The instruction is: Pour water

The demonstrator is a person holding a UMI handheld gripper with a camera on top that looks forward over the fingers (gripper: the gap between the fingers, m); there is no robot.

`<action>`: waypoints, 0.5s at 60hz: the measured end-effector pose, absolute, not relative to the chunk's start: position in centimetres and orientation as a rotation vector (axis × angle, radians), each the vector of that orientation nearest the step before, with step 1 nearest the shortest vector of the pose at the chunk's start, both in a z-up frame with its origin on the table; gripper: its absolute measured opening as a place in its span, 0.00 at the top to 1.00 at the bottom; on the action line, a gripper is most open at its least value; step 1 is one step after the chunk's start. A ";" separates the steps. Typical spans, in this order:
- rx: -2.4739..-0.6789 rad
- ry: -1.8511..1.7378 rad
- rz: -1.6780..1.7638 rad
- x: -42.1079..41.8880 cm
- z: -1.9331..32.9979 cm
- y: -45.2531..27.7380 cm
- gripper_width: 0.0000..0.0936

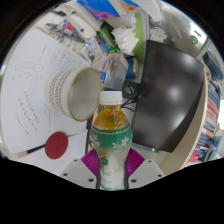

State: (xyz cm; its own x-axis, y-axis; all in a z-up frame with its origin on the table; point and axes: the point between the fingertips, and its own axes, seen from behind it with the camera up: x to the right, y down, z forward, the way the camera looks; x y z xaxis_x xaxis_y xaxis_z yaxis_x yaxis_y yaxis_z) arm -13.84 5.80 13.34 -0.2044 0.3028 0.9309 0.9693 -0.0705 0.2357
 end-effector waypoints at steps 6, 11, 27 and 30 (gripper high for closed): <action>-1.576 -1.388 -1.070 -14.3 13.9 4.7 0.66; -1.734 -1.159 -0.830 -14.5 15.3 4.0 0.66; -1.960 -0.341 0.016 -13.8 17.6 4.2 0.67; -1.961 -0.236 0.106 -13.5 16.9 4.3 0.66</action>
State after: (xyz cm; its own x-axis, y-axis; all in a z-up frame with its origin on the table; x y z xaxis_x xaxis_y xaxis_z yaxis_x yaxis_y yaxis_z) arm -13.52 4.26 16.91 0.9762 0.2140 0.0351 0.1156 -0.3765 -0.9192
